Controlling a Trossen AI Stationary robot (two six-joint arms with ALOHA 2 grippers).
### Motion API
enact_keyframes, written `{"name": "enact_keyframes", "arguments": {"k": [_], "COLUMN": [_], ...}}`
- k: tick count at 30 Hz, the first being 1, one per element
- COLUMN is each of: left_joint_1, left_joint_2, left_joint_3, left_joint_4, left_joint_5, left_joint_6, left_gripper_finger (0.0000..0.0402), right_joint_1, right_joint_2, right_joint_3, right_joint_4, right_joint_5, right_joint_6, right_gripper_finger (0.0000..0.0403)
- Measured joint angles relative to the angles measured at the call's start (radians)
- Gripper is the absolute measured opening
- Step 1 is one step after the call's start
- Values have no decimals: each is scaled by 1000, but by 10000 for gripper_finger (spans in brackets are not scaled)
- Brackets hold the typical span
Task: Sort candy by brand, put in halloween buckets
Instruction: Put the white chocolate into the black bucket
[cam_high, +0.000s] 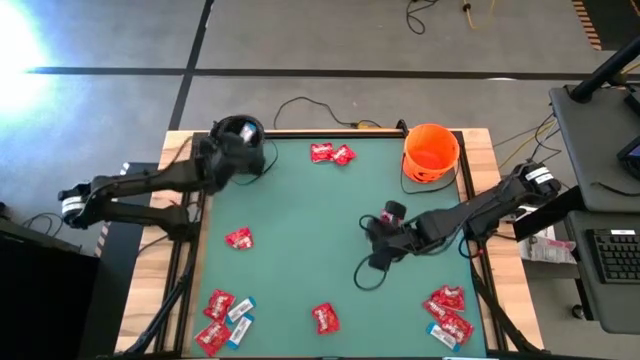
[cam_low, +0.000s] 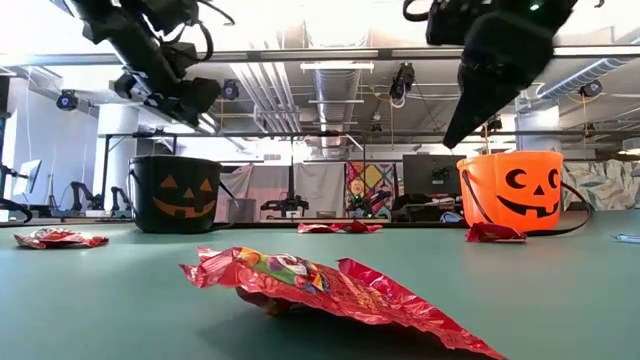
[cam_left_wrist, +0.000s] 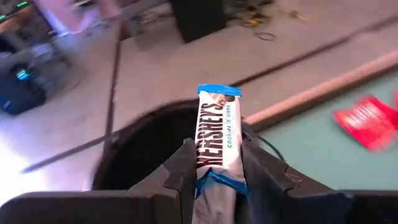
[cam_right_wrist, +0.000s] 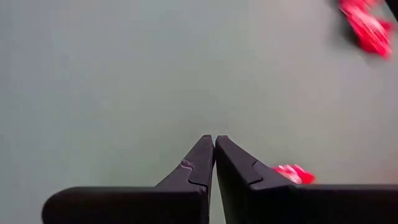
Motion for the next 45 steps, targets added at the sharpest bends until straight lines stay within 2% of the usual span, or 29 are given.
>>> {"name": "enact_keyframes", "arguments": {"k": [3,6,13,17,21,28,34,39,45], "left_joint_1": [98,194,400,475,498,485,379,230,19], "left_joint_2": [22,67,161,217,272,315,196,68,-53], "left_joint_3": [14,9,4,15,50,129,110,94,93], "left_joint_4": [0,9,48,53,38,-56,-54,-53,-41], "left_joint_5": [49,126,341,396,410,415,416,416,416], "left_joint_6": [-1,23,69,82,103,149,167,171,166], "left_gripper_finger": [89,89,90,92,110,182,247,276,278], "right_joint_1": [-57,-104,-125,-125,-124,-188,-271,-299,-301], "right_joint_2": [-23,-41,-81,-89,-52,15,38,68,151], "right_joint_3": [1,1,1,1,-11,-65,-141,-199,-232], "right_joint_4": [-70,-126,-266,-423,-608,-701,-710,-704,-698], "right_joint_5": [-1,-2,-52,-108,-117,-203,-214,-286,-324], "right_joint_6": [85,86,104,153,153,165,218,224,232], "right_gripper_finger": [13,19,61,95,127,165,169,141,70]}}
